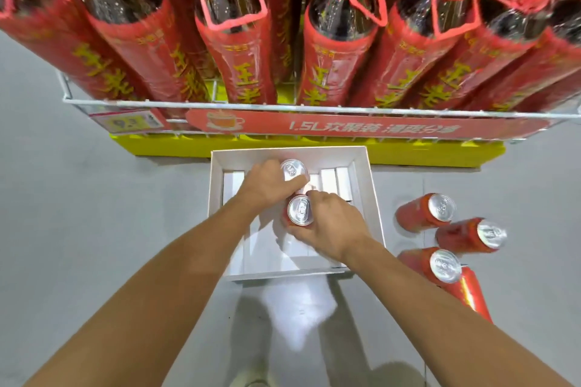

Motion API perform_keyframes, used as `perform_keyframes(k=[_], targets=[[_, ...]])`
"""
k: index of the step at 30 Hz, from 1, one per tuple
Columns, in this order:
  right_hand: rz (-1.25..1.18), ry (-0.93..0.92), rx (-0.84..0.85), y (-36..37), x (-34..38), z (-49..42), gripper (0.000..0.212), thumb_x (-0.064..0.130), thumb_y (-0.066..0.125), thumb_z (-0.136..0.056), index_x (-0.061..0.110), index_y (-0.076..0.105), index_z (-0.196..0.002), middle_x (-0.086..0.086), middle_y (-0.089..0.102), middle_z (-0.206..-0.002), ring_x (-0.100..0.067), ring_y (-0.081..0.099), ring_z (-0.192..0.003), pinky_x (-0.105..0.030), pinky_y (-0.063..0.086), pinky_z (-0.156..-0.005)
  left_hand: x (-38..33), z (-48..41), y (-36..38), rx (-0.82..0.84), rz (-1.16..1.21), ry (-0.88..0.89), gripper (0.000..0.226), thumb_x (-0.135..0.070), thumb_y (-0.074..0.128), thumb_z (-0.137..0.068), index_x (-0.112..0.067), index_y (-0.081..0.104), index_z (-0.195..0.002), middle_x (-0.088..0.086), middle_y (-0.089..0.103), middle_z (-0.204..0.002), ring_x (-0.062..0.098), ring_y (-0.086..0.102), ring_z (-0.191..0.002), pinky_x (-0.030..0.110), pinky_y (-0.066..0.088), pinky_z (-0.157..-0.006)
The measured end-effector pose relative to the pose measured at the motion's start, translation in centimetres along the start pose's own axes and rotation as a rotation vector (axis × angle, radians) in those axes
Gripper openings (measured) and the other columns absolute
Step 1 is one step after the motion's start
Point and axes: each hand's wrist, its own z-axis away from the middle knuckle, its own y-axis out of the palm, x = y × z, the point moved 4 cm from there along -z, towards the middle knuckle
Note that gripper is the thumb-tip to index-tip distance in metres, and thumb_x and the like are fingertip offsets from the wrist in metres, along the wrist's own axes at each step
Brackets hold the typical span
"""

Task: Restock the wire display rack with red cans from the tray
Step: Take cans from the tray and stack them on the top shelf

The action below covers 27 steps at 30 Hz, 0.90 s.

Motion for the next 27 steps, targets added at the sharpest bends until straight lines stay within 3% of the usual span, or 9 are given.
perform_keyframes(k=[2,4,8,10,12,14,16,22,27], targets=[[0.002,-0.021,-0.005,-0.5,-0.6,0.4,0.054,0.065,0.067,-0.083,0.019,0.060,-0.109,-0.002,0.071,-0.106,-0.025,0.067,-0.092,-0.032,0.044,-0.065,-0.2,0.0,-0.5,0.013,-0.030,0.026,0.048,-0.069,0.058,-0.069,-0.029,0.075,-0.091,-0.006,0.078,-0.084,0.014,0.072,-0.084,0.038,0.060,-0.081],[0.006,-0.029,0.005,-1.0,-1.3,0.7,0.055,0.066,0.069,-0.080,0.019,0.060,-0.108,-0.003,0.072,-0.105,-0.027,0.067,-0.094,-0.033,0.047,-0.067,-0.2,0.2,-0.9,0.063,-0.047,0.020,0.040,-0.061,0.067,-0.076,-0.022,0.075,-0.082,-0.004,0.074,-0.072,0.013,0.071,-0.074,0.032,0.058,-0.068],[0.033,-0.057,0.018,-1.5,-2.6,0.7,0.056,0.065,0.071,-0.076,0.019,0.060,-0.106,-0.003,0.073,-0.101,-0.027,0.068,-0.093,-0.034,0.051,-0.070,1.0,1.9,-1.5,0.141,-0.230,-0.016,0.047,-0.059,0.075,-0.080,-0.014,0.062,-0.074,0.001,0.060,-0.071,0.018,0.060,-0.069,0.030,0.041,-0.054],[0.027,-0.078,0.026,-1.0,-3.1,0.5,0.060,0.068,0.070,-0.076,0.020,0.061,-0.111,-0.003,0.072,-0.103,-0.026,0.068,-0.094,-0.034,0.052,-0.071,2.0,3.0,-1.2,0.207,-0.271,-0.021,0.047,-0.063,0.076,-0.075,-0.018,0.063,-0.080,0.002,0.065,-0.079,0.016,0.062,-0.073,0.029,0.046,-0.056],[0.001,-0.087,0.023,-0.4,-3.3,0.5,0.064,0.069,0.070,-0.076,0.021,0.059,-0.118,-0.001,0.071,-0.108,-0.024,0.068,-0.096,-0.035,0.055,-0.074,2.8,4.4,-0.7,0.225,-0.266,0.012,0.053,-0.065,0.075,-0.073,-0.018,0.067,-0.096,0.001,0.070,-0.092,0.018,0.066,-0.082,0.035,0.057,-0.068],[-0.060,-0.094,0.009,0.1,-3.3,0.6,0.068,0.065,0.073,-0.077,0.022,0.056,-0.127,0.000,0.070,-0.117,-0.023,0.068,-0.102,-0.038,0.058,-0.080,2.9,5.8,-0.1,0.165,-0.151,0.110,0.056,-0.059,0.079,-0.073,-0.020,0.064,-0.110,-0.002,0.070,-0.103,0.019,0.067,-0.092,0.041,0.058,-0.081],[-0.162,-0.112,0.018,0.3,-3.3,0.6,0.069,0.059,0.077,-0.079,0.021,0.055,-0.132,-0.002,0.068,-0.126,-0.024,0.066,-0.109,-0.042,0.057,-0.090,3.2,6.7,0.6,0.083,-0.042,0.202,0.053,-0.050,0.084,-0.073,-0.024,0.063,-0.115,-0.006,0.070,-0.106,0.018,0.066,-0.094,0.043,0.057,-0.083],[-0.343,-0.170,-0.009,-1.4,-2.6,0.8,0.045,0.060,0.078,-0.076,0.031,0.064,-0.108,0.012,0.071,-0.099,-0.008,0.066,-0.087,-0.039,0.058,-0.078,3.8,7.2,-0.7,0.021,0.070,0.198,0.054,-0.043,0.084,-0.072,-0.027,0.059,-0.117,-0.008,0.069,-0.106,0.017,0.067,-0.097,0.047,0.058,-0.084],[-0.351,-0.272,-0.118,-11.2,0.8,4.1,0.040,0.055,0.077,-0.069,0.027,0.066,-0.096,0.010,0.070,-0.088,-0.014,0.065,-0.082,-0.041,0.055,-0.075,-1.7,11.4,-7.6,-0.018,0.199,0.238,0.057,-0.044,0.079,-0.060,-0.024,0.062,-0.110,-0.006,0.070,-0.102,0.017,0.069,-0.094,0.046,0.060,-0.081]])
